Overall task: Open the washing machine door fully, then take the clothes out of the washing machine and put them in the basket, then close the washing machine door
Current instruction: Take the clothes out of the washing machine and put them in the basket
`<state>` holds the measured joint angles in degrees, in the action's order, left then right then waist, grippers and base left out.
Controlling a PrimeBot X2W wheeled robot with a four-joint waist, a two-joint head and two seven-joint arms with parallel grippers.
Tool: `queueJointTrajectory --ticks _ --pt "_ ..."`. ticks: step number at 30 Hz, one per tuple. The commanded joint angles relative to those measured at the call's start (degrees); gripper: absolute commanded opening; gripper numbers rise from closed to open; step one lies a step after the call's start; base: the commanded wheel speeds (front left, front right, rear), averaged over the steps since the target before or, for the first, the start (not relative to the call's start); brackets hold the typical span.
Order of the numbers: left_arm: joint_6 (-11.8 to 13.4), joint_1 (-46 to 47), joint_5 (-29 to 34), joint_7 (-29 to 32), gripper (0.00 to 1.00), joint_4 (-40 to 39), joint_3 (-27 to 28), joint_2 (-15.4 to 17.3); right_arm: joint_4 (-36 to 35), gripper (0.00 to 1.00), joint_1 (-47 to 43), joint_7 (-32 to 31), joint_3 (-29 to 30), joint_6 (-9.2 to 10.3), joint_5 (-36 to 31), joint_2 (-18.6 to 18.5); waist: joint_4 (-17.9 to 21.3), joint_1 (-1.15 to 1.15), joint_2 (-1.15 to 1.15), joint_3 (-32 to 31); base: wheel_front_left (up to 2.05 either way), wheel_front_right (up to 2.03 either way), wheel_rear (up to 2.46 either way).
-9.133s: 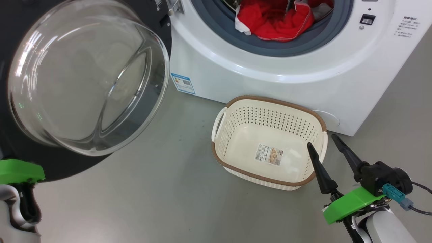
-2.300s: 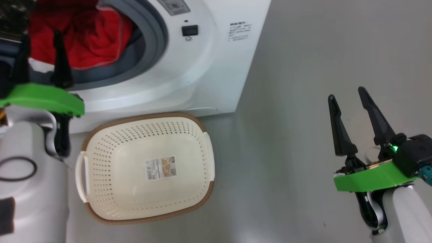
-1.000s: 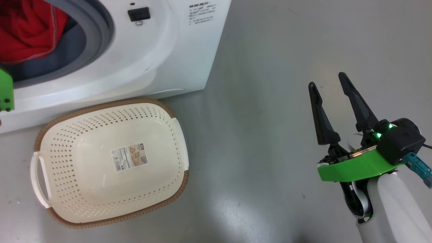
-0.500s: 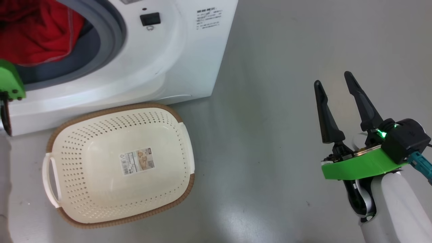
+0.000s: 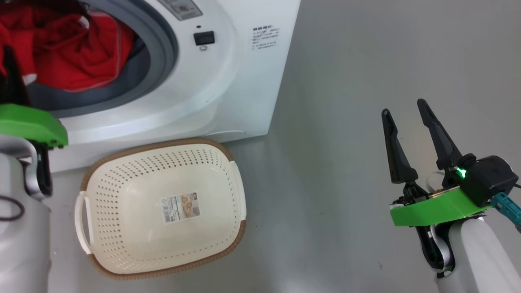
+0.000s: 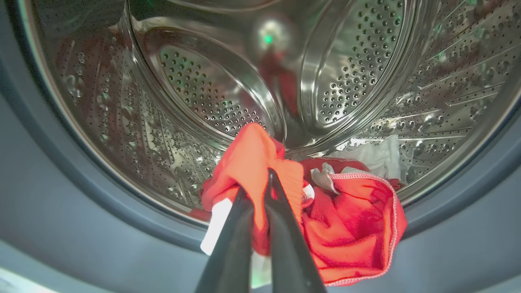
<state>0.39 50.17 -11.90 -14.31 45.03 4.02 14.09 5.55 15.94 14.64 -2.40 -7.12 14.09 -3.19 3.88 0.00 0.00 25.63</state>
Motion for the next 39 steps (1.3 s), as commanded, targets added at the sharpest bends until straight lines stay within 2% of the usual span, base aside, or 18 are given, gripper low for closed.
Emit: queueJointTrajectory --ticks 1,8,21,28,39 --pt "-0.2 -1.9 -0.2 -0.7 0.0 -3.0 1.8 2.4 -1.2 1.0 -1.0 0.4 -0.8 -0.36 -0.1 0.2 -0.8 0.0 0.0 -1.5 0.0 0.0 0.0" --pt "-1.3 -8.6 -0.3 -0.7 0.0 -11.9 2.8 0.5 -0.8 1.0 -2.5 0.4 -0.8 -0.36 0.0 0.1 -1.6 0.0 0.0 -5.7 0.0 0.0 0.0" --pt "-0.8 -20.1 0.6 -0.5 0.0 -28.8 1.9 -2.3 -0.5 1.0 -5.9 0.4 -0.3 -0.36 0.3 -0.1 -3.0 0.0 0.0 -12.2 0.0 0.0 0.0" --pt "0.8 -25.2 2.2 2.5 0.0 -38.6 0.3 -2.6 -0.5 1.0 -7.6 0.4 0.0 -0.36 0.3 -0.2 -3.4 0.0 0.0 -14.8 0.0 0.0 0.0" --pt "1.6 -31.3 1.4 7.6 0.0 -52.0 -1.4 -4.2 -0.9 1.0 -10.0 0.4 0.8 -0.36 0.3 -0.2 -4.1 0.0 0.0 -17.9 0.0 0.0 0.0"
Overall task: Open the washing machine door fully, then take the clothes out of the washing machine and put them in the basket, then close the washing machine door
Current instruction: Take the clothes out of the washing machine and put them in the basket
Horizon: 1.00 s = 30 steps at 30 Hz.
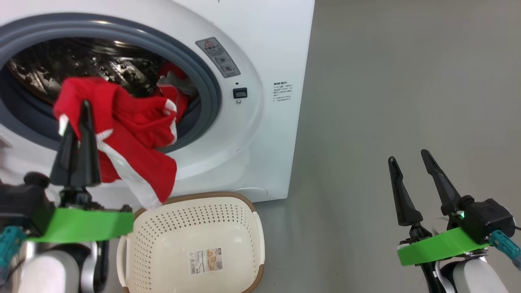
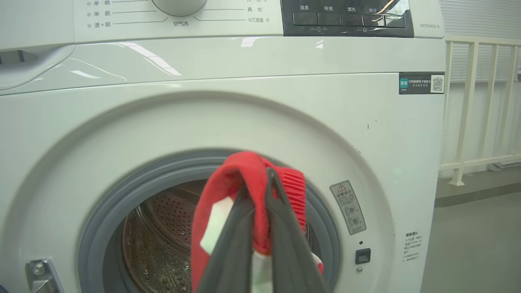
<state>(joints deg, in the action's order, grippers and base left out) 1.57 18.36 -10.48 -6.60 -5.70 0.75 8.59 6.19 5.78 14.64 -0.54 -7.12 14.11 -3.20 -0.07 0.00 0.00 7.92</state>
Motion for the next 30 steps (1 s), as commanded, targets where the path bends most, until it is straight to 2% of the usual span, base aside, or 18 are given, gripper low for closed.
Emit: queueJointTrajectory --ticks 1,6,11,19,23,30 --pt "0.4 -0.2 -0.5 0.4 0.0 -2.0 1.6 1.0 -1.6 1.0 0.1 0.4 -1.1 -0.36 0.3 -0.2 -0.2 0.0 0.0 -0.3 0.0 0.0 0.0" --pt "-0.1 -3.7 -2.8 2.0 0.0 -1.6 0.5 -0.8 -1.9 1.0 -0.3 0.4 -1.2 -0.36 0.3 -0.2 -0.5 0.0 0.0 0.2 0.0 0.0 0.0" --pt "-1.0 -5.1 -4.9 1.2 0.0 3.7 -0.6 -2.1 -2.3 1.0 0.6 0.4 -1.6 -0.36 0.2 -0.3 -0.6 0.0 0.0 2.5 0.0 0.0 0.0" --pt "-2.4 -1.9 -6.7 -0.7 0.0 17.6 -2.4 -3.2 -2.3 1.0 2.8 0.4 -2.2 -0.36 0.2 -0.3 0.1 0.0 0.0 6.5 0.0 0.0 0.0" --pt "-2.1 0.5 -6.3 -1.4 0.0 24.7 -3.5 -3.5 -2.3 1.0 3.6 0.4 -2.3 -0.36 0.1 -0.3 0.9 0.0 0.0 8.4 0.0 0.0 0.0" --pt "-3.2 6.3 -8.5 -3.0 0.0 39.1 -3.3 -4.1 -2.7 1.0 5.8 0.4 -2.7 -0.36 0.3 -0.2 2.6 0.0 0.0 12.8 0.0 0.0 0.0"
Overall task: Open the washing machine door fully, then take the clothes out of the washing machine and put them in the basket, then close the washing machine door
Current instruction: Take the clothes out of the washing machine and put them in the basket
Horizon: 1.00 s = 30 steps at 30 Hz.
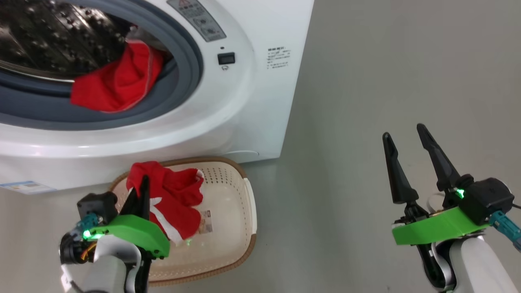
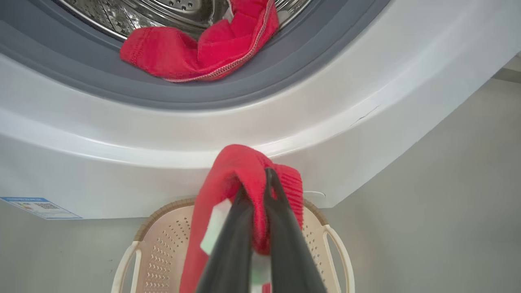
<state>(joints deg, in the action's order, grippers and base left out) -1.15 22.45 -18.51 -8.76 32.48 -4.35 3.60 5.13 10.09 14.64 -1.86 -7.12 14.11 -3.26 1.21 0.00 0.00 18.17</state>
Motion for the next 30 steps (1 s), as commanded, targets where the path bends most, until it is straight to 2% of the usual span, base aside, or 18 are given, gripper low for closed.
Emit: queueJointTrajectory --ticks 1,9,18,24,25,26,27,28,29,30 --pt "-0.7 3.3 -0.9 -1.1 0.0 3.3 1.9 0.8 -1.7 1.0 1.8 0.4 -1.4 -0.36 0.3 -0.1 1.5 0.0 0.0 3.3 0.0 0.0 0.0" --pt "-3.6 12.0 -5.2 -1.7 0.0 22.6 2.5 0.1 -1.0 1.0 4.6 0.4 -2.5 -0.36 0.4 0.1 3.5 0.0 0.0 7.7 0.0 0.0 0.0" --pt "-4.6 18.1 -6.1 -1.7 0.0 35.4 1.7 0.0 -0.9 1.0 6.6 0.4 -3.6 -0.36 0.5 0.3 4.8 0.0 0.0 10.9 0.0 0.0 0.0" --pt "-4.8 20.8 -7.2 1.1 0.0 39.6 1.7 0.0 -1.0 1.0 7.7 0.4 -4.0 -0.36 0.4 0.3 4.8 0.0 0.0 13.7 0.0 0.0 0.0" --pt "-4.7 21.1 -7.6 1.4 0.24 39.9 2.0 0.1 -1.0 1.0 8.0 0.4 -4.1 -0.36 0.3 0.3 4.9 0.0 0.0 14.1 0.0 0.0 0.0" --pt "-4.6 21.3 -7.5 2.0 0.35 40.1 1.8 0.2 -1.0 1.0 8.2 0.4 -4.2 -0.36 0.3 0.3 4.9 0.0 0.0 14.5 0.0 0.0 0.0" --pt "-4.5 21.5 -7.4 2.4 0.39 40.3 1.6 0.2 -0.9 1.0 8.4 0.4 -4.2 -0.36 0.3 0.4 4.9 0.0 0.0 14.8 0.0 0.0 0.0" --pt "-4.4 21.8 -7.6 2.3 0.5 40.5 1.6 0.1 -0.8 1.0 8.6 0.4 -4.3 -0.36 0.2 0.4 4.9 0.0 0.0 15.0 0.0 0.0 0.0" --pt "-4.3 22.0 -7.5 2.0 0.76 40.6 1.5 0.1 -0.7 1.0 8.8 0.4 -4.4 -0.36 0.2 0.4 4.9 0.0 0.0 15.1 0.0 0.0 0.0" --pt "-4.1 22.1 -7.3 1.7 0.89 40.7 1.2 0.1 -0.6 1.0 9.0 0.4 -4.5 -0.36 0.2 0.4 5.0 0.0 0.0 15.2 0.0 0.0 0.0"
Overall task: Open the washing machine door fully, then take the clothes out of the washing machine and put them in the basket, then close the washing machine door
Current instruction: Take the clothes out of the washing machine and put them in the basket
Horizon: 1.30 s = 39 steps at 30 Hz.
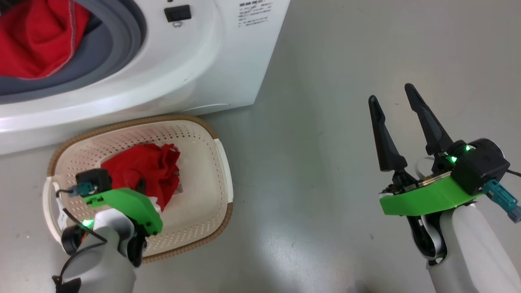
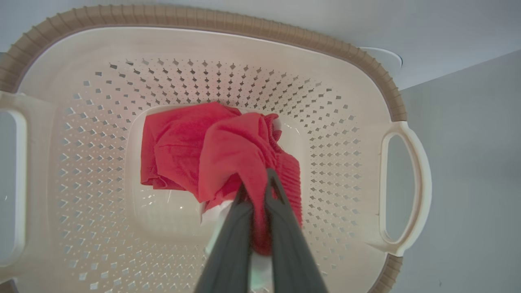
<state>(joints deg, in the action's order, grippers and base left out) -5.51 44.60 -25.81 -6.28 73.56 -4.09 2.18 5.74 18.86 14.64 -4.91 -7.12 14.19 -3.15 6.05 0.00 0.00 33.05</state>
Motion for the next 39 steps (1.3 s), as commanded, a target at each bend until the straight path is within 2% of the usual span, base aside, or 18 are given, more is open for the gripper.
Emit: queueJointTrajectory --ticks 1,12,16,23,33,39 --pt "0.3 0.2 0.0 -1.1 1.0 -0.3 0.8 1.5 -1.2 1.0 0.3 0.4 -1.6 -0.36 0.1 0.3 0.1 0.0 0.0 0.2 0.0 0.0 0.0" --pt "-1.4 0.1 -0.9 -7.5 1.0 -1.4 -1.1 0.9 -1.2 1.0 -1.0 0.4 -0.6 -0.36 0.1 0.3 -2.0 0.0 0.0 -4.9 0.0 0.0 0.0" --pt "-1.9 -2.9 -1.2 -8.6 1.0 -6.9 -3.1 0.7 -0.7 1.0 -2.7 0.4 0.5 -0.36 -0.2 0.2 -3.6 0.0 0.0 -9.4 0.0 0.0 0.0" --pt "-2.0 -11.5 0.3 -8.7 1.0 -21.9 -2.4 0.8 -0.7 1.0 -5.5 0.4 1.7 -0.36 -0.6 0.1 -5.0 0.0 0.0 -15.3 0.0 0.0 0.0" --pt "-2.0 -19.4 2.2 -8.7 1.0 -33.5 1.1 0.9 -2.1 1.0 -9.3 0.4 2.5 -0.36 -1.4 -0.2 -6.2 0.0 0.0 -21.2 0.0 0.0 0.0" --pt "-1.9 -24.0 5.7 -8.7 1.0 -40.3 3.2 1.3 -2.6 1.0 -11.8 0.4 3.7 -0.36 -1.8 -0.2 -6.3 0.0 0.0 -24.9 0.0 0.0 0.0"
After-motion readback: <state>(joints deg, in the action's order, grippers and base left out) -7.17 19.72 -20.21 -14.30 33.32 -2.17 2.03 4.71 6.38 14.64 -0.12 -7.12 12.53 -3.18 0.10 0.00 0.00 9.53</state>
